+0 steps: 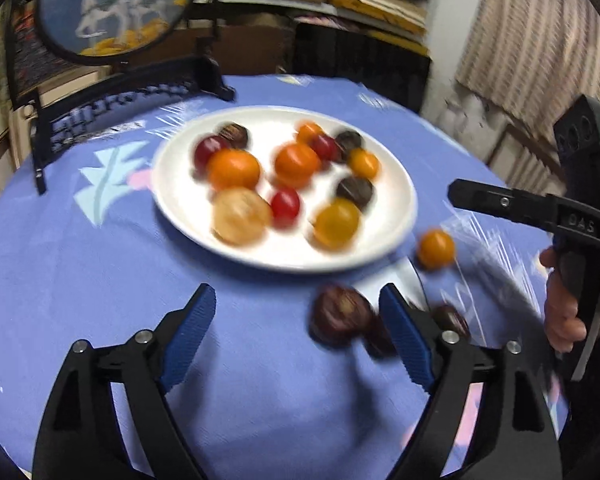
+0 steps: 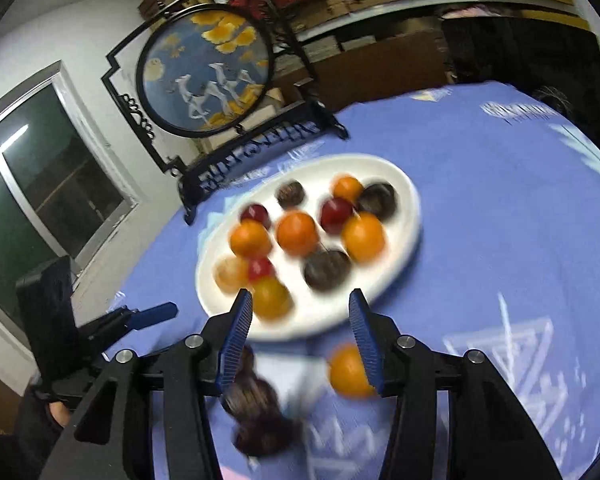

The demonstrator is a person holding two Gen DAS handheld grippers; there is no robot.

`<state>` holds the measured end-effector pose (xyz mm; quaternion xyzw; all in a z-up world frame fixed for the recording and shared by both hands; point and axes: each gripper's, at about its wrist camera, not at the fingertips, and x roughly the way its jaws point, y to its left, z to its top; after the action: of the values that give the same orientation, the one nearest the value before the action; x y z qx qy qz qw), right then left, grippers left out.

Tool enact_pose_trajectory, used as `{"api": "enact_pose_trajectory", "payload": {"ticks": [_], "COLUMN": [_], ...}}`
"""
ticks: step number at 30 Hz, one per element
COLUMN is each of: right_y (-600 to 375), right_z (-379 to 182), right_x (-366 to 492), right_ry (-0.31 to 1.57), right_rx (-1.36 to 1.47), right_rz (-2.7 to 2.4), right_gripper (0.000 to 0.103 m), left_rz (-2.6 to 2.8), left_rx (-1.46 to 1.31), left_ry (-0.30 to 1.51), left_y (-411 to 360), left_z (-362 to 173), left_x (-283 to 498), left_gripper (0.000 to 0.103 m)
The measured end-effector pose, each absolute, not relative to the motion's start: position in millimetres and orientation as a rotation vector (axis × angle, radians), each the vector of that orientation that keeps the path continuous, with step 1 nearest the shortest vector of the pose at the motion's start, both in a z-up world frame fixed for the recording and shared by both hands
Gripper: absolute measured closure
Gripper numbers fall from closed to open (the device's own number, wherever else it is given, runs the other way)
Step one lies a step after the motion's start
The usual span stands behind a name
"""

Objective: Organize fruits
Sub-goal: 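Grasp a dark brown fruit with the right tool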

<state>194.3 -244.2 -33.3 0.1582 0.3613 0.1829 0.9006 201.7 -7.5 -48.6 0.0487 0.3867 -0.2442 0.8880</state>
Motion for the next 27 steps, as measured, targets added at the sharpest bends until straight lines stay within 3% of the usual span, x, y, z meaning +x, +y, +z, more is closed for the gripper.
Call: {"api": "enact_pose_trajectory", "payload": {"ticks": [7,16,18,27], "right_y": [-248,-193,-194,-241], "right_z": [-46,-64,-68,-48], "right_x": [171,157,161,152], "right_ry": [0.771,0.908,0.941,0.787], "right_rx": [0.310,0.066,0.092,0.241], "right_rz": [0.419,0.534,0.550,0.458], "right_gripper": [0.052,0.053,0.064,0.065], "left_rz": [-0.506,-0.497,-0.504,-0.541], "left_rx": [0.163,0.134,0.139,0.148], "left_ry": [0.805,0.791,0.793,0.789], "left_y": [-20,-13,-14,-30], "left_z": [-57,-54,-55,-53], "left_x": [183,179,177,161], "left_gripper": [0.021,0.021,0.021,0.022]}}
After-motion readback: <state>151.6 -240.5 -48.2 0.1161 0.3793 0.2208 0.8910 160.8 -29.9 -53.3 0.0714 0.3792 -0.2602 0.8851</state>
